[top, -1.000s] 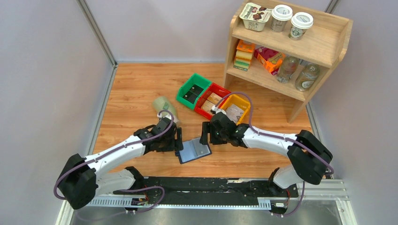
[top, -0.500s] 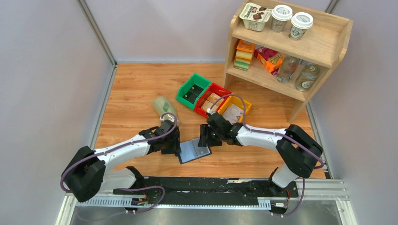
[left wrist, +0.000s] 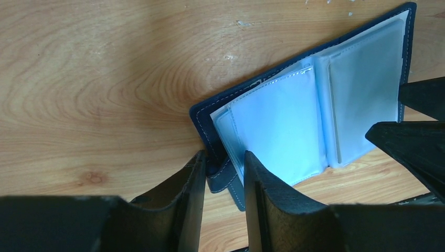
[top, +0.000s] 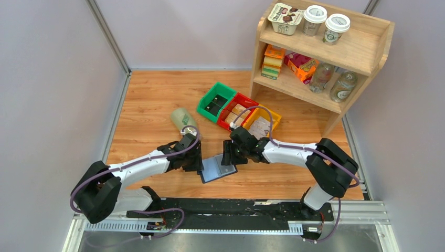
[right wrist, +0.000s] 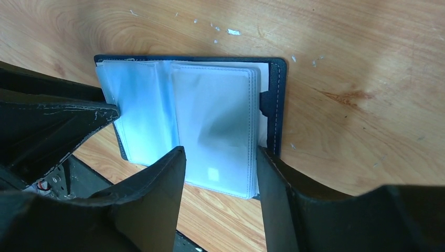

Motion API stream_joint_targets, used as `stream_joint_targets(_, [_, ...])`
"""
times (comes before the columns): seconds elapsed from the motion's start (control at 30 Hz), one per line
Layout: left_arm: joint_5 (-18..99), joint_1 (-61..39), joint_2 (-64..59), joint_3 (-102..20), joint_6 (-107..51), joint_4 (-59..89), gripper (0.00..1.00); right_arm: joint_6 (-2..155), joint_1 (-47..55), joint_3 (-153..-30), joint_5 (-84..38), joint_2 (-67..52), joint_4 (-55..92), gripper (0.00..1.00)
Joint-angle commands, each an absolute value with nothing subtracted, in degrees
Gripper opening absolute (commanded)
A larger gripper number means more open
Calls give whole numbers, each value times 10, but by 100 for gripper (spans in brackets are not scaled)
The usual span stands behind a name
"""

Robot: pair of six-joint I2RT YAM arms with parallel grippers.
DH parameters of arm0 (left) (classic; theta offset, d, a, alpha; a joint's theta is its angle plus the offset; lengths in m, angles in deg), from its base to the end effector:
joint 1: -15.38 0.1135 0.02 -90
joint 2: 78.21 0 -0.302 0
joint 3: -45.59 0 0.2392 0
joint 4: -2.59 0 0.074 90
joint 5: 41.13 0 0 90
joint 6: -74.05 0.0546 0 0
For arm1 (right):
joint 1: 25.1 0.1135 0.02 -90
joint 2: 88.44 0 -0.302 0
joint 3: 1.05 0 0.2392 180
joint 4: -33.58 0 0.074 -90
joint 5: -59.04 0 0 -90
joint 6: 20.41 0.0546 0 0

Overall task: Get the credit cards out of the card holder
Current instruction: Remove the credit card from the card holder.

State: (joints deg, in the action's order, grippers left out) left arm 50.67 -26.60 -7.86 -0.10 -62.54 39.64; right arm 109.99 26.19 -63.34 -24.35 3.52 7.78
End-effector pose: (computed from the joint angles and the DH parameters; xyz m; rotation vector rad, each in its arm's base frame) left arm 0.1474 -0.1303 0.1849 -0.1207 2.7288 -0.4499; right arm 0.1895 0.2465 0.1913 -0.3060 2.6965 0.7142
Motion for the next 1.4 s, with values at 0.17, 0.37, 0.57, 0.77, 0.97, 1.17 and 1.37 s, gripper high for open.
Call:
stream_joint_targets(0.17, [503, -268, -65, 7, -628, 384, 34, 1078, 273, -664, -223, 32, 87, 50])
stream_joint_targets(0.37, [504, -268, -67, 6, -629, 384, 32, 1063, 283, -691, -208, 16, 77, 50])
stream_joint_targets(0.57, [505, -268, -68, 7, -630, 384, 30, 1054, 295, -707, -189, 10, 74, 50])
stream_joint_targets(0.77, [506, -268, -70, 7, -632, 383, 29, 1053, 297, -702, -180, 16, 84, 50])
stream_joint_targets(0.97, [506, -268, -76, 11, -635, 383, 28, 1056, 297, -694, -183, 14, 89, 49])
stream_joint_targets(1.17, [508, -268, -84, 13, -637, 387, 27, 1063, 295, -699, -288, -9, 28, 66])
stream_joint_targets(1.37, [508, -268, -89, 14, -638, 388, 22, 1041, 297, -719, -368, -6, -24, 69])
